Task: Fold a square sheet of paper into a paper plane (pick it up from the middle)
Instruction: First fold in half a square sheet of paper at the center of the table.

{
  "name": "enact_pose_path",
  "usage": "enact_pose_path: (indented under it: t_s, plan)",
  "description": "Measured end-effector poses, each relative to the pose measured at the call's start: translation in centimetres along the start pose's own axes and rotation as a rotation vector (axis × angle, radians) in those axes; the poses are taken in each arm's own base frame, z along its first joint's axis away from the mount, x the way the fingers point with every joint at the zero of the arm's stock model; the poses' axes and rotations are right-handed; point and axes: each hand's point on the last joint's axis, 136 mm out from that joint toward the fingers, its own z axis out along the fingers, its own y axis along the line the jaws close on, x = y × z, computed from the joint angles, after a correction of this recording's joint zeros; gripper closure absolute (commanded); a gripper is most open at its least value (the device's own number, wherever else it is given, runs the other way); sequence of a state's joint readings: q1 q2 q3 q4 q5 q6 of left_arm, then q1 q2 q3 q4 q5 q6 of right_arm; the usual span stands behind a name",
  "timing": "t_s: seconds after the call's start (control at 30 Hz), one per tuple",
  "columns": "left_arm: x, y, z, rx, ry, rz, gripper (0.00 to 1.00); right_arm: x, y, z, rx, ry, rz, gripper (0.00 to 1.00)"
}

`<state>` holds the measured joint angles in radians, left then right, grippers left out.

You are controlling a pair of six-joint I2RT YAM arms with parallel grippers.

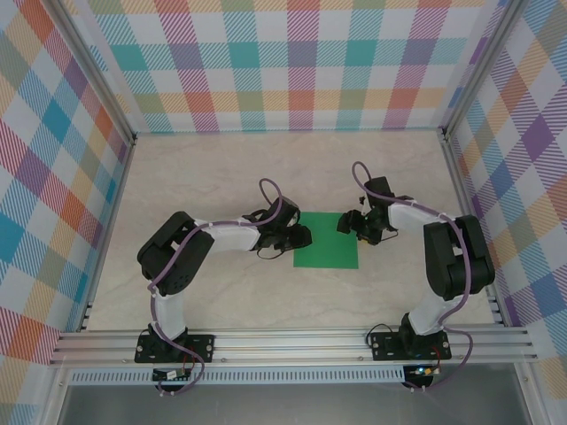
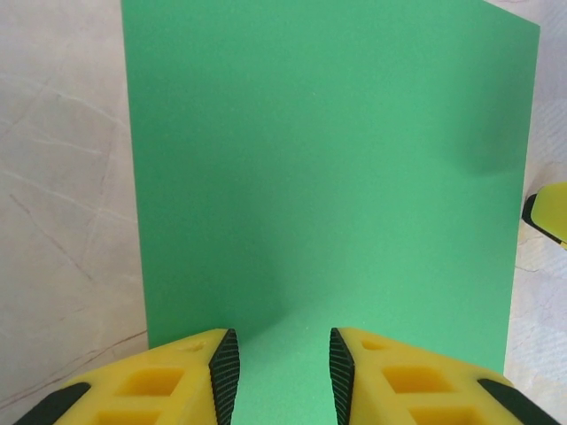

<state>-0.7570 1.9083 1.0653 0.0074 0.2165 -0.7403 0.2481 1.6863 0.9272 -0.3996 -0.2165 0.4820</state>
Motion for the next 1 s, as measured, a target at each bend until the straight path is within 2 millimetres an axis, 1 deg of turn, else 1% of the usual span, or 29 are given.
enact_pose_path:
  t_s: [0.2, 0.37, 0.43, 0.5, 0.6, 0.7, 0.9, 1.0]
  plan:
    - [-0.1, -0.1, 0.0, 0.001, 0.000, 0.000, 0.64, 0.1, 0.5, 0.0, -0.036, 0.001, -0.002, 0.31]
    - [-0.1, -0.1, 0.1, 0.001, 0.000, 0.001, 0.64, 1.0, 3.0, 0.0, -0.152, 0.045, -0.033, 0.30]
    - [-0.1, -0.1, 0.1, 0.001, 0.000, 0.001, 0.64, 1.3, 3.7, 0.0, -0.186, 0.059, -0.041, 0.30]
    - [-0.1, -0.1, 0.1, 0.001, 0.000, 0.001, 0.64, 1.6, 4.1, -0.1, -0.208, 0.070, -0.045, 0.30]
    - [-0.1, -0.1, 0.1, 0.001, 0.000, 0.002, 0.65, 1.5, 4.4, -0.3, -0.232, 0.079, -0.044, 0.25]
    - [-0.1, -0.1, 0.1, 0.000, 0.000, 0.005, 0.65, 0.8, 4.8, -0.8, -0.253, 0.066, -0.056, 0.23]
    - [-0.1, 0.0, 0.1, -0.003, 0.001, 0.016, 0.65, -2.2, 5.7, -2.4, -0.313, 0.017, -0.074, 0.22]
    - [-0.1, -0.1, 0.2, -0.003, 0.002, 0.021, 0.65, -2.9, 5.9, -2.6, -0.341, 0.021, -0.078, 0.27]
